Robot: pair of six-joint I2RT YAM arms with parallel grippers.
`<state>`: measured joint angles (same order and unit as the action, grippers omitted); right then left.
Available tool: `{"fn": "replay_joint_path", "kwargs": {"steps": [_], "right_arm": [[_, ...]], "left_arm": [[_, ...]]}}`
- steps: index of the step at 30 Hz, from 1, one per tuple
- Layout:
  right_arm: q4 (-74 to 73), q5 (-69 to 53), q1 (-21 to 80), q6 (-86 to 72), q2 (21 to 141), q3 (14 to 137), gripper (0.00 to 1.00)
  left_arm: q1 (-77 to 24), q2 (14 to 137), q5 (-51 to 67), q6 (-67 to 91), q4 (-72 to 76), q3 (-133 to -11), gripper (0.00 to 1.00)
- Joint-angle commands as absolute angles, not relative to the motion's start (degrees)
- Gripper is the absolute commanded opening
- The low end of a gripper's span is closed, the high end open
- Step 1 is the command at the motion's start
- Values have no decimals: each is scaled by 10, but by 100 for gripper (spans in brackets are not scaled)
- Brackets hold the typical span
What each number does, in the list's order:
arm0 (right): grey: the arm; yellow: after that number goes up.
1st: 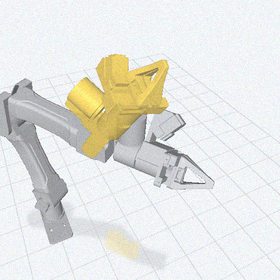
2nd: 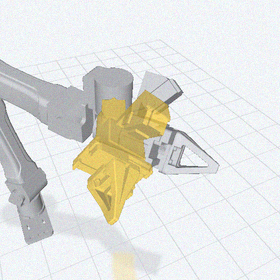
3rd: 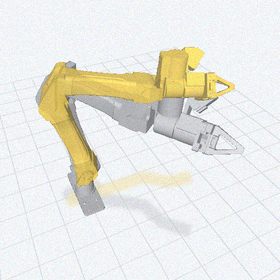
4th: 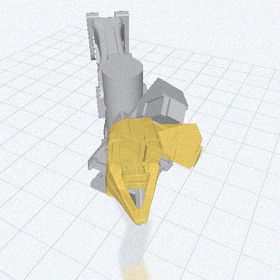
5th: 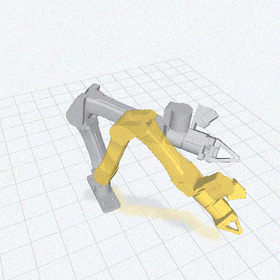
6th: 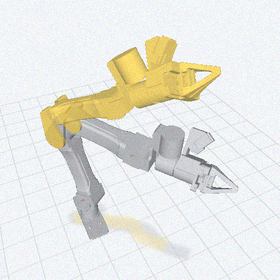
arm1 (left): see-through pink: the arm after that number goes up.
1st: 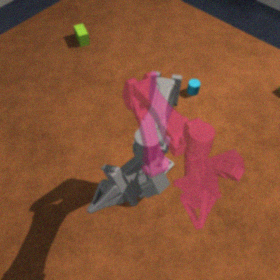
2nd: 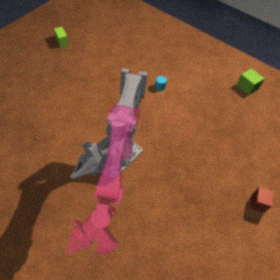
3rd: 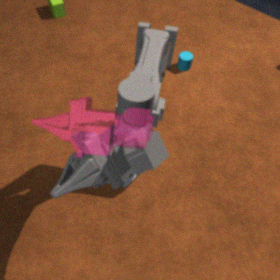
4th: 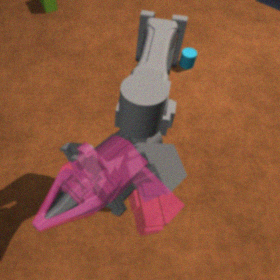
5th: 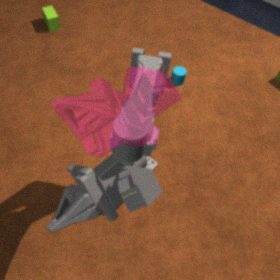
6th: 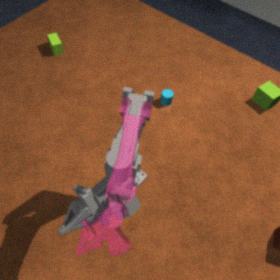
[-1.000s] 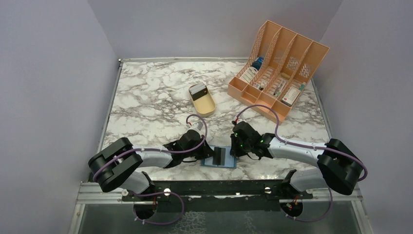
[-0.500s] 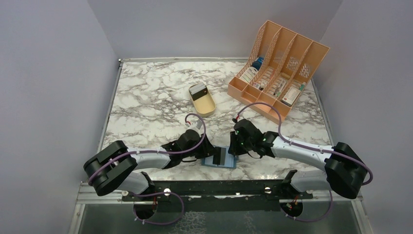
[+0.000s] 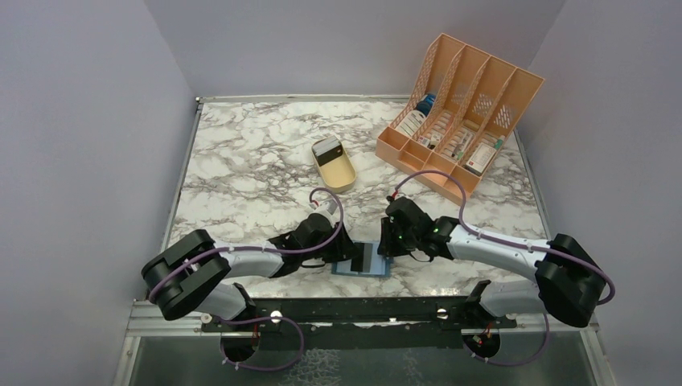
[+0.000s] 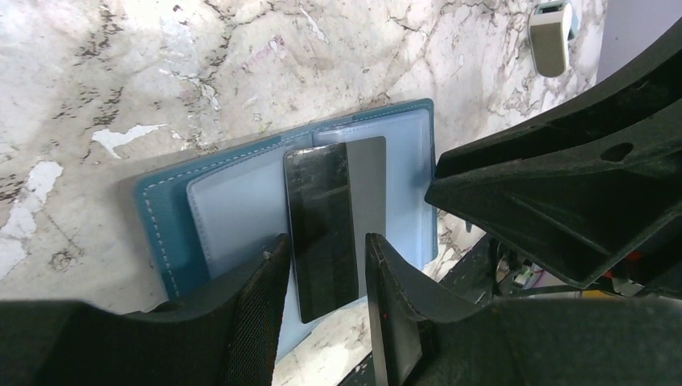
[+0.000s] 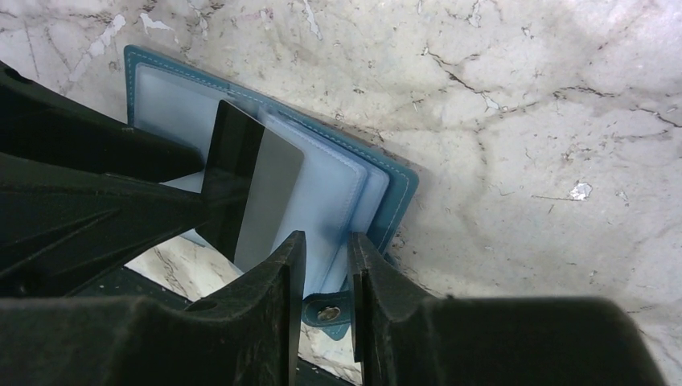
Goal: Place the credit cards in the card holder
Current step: Insert the credit card into the card holder.
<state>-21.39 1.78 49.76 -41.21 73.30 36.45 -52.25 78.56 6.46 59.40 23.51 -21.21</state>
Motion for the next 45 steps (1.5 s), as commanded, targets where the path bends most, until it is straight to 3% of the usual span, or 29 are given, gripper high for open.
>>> {"fn": "replay_joint_path", "kwargs": {"steps": [1, 21, 29, 45], "right_arm": [[-205, 13, 497, -439, 746, 352, 27], [-142, -8, 497, -464, 776, 321, 23], [-131, 29, 496, -472, 800, 335, 22], [-190, 75, 496, -440, 793, 396, 30]], "left_arm": [[-524, 805, 90, 570, 234, -237, 42], [-525, 843, 134, 597, 268, -269, 30], [-523, 856, 111, 574, 268, -282, 30], [-511, 847, 94, 557, 249, -302, 45]]}}
